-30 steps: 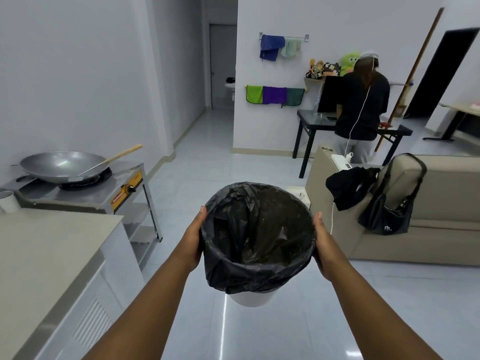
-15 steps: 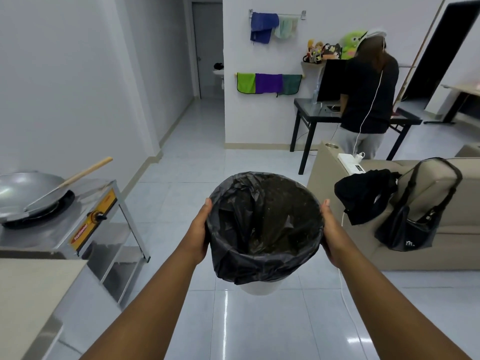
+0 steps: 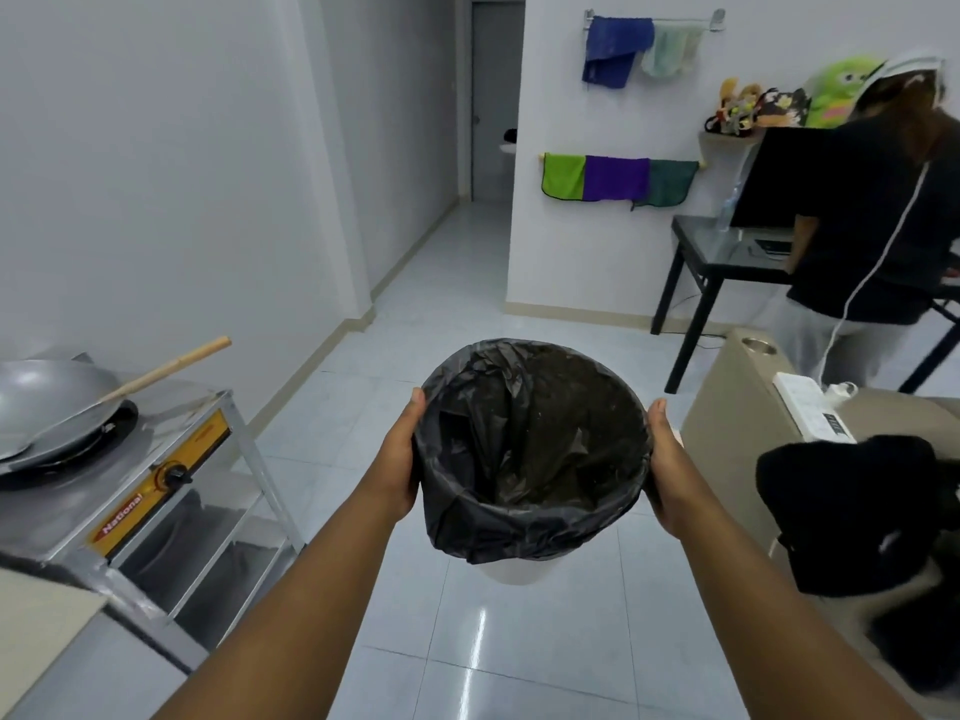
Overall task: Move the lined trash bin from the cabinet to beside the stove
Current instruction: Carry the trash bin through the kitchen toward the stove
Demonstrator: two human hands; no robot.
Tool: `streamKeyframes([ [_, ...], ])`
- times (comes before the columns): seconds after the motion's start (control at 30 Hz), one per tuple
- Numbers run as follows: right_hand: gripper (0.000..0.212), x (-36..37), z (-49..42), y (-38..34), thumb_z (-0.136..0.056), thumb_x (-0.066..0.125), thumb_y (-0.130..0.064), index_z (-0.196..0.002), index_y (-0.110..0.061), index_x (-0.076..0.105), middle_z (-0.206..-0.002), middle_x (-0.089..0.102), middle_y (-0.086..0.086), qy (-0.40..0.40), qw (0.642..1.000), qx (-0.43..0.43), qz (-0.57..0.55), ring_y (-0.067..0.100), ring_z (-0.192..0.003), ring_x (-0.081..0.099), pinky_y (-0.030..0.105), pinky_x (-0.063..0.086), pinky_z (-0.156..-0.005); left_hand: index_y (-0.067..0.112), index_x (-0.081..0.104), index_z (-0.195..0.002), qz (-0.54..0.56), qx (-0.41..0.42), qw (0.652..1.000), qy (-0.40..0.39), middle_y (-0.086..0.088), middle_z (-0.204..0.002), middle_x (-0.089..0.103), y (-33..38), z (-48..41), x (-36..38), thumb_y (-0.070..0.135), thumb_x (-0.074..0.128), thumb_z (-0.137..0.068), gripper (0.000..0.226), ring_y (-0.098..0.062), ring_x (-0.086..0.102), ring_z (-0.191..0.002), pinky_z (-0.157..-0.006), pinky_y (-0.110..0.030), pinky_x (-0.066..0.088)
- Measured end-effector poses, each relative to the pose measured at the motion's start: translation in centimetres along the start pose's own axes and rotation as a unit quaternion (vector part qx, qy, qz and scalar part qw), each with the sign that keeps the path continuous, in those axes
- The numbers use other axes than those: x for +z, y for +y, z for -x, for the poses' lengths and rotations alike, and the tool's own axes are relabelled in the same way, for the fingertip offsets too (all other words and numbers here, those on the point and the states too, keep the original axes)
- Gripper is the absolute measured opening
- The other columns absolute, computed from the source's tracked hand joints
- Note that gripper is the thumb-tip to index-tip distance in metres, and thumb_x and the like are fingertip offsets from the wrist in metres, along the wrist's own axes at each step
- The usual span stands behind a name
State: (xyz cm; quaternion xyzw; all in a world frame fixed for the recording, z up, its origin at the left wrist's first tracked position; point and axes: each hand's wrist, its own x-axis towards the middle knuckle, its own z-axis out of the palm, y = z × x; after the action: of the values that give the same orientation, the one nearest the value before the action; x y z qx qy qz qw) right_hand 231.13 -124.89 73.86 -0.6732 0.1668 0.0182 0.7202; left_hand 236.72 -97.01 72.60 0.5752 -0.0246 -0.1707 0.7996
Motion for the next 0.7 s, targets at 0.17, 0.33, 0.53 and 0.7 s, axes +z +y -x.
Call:
streamKeyframes([
  [0.17,0.098,0.2,-8.9,-2.3,-0.069,0.023,-0.086,-0.144,-0.028,0.046,-0.150,0.047,0.005,-0.008,0.999,0.024,0.026,0.028,-0.140,0.040,0.048,0.028,-0.117,0.026,0.064,-0.136,0.015,0.004,1.000,0.024,-0.003,-0.137,0.068,0.3,-7.7,-0.5,0.073,0.043,-0.086,0.071,-0.027,0.058,-0.132,-0.118,-0.052,0.037],
  [0.33,0.096,2.1,-19.1,-3.3,-0.068,0.021,-0.087,-0.143,-0.032,0.045,-0.153,0.043,0.005,-0.021,0.997,0.045,0.052,0.030,-0.142,0.035,0.048,0.026,-0.118,0.025,0.065,-0.135,0.026,0.003,0.999,0.036,-0.004,-0.136,0.069,1.0,-17.1,-3.4,0.073,0.044,-0.085,0.072,-0.028,0.059,-0.131,-0.117,-0.052,0.037],
  [0.53,0.091,5.4,-31.0,-6.0,-0.073,0.020,-0.081,-0.147,-0.031,0.038,-0.157,0.036,0.006,-0.015,0.998,0.042,0.055,0.032,-0.144,0.031,0.049,0.023,-0.118,0.024,0.064,-0.136,0.035,-0.005,0.999,0.041,-0.005,-0.136,0.069,3.6,-29.1,-7.1,0.070,0.046,-0.084,0.072,-0.028,0.060,-0.131,-0.116,-0.050,0.040],
  [0.7,0.088,8.4,-41.9,-9.0,-0.077,0.018,-0.080,-0.148,-0.032,0.036,-0.157,0.036,0.005,-0.005,0.998,0.042,0.057,0.031,-0.144,0.031,0.048,0.024,-0.118,0.027,0.062,-0.138,0.020,-0.013,0.998,0.057,-0.004,-0.137,0.068,6.5,-40.2,-10.6,0.074,0.049,-0.078,0.078,-0.026,0.059,-0.131,-0.116,-0.049,0.041],
])
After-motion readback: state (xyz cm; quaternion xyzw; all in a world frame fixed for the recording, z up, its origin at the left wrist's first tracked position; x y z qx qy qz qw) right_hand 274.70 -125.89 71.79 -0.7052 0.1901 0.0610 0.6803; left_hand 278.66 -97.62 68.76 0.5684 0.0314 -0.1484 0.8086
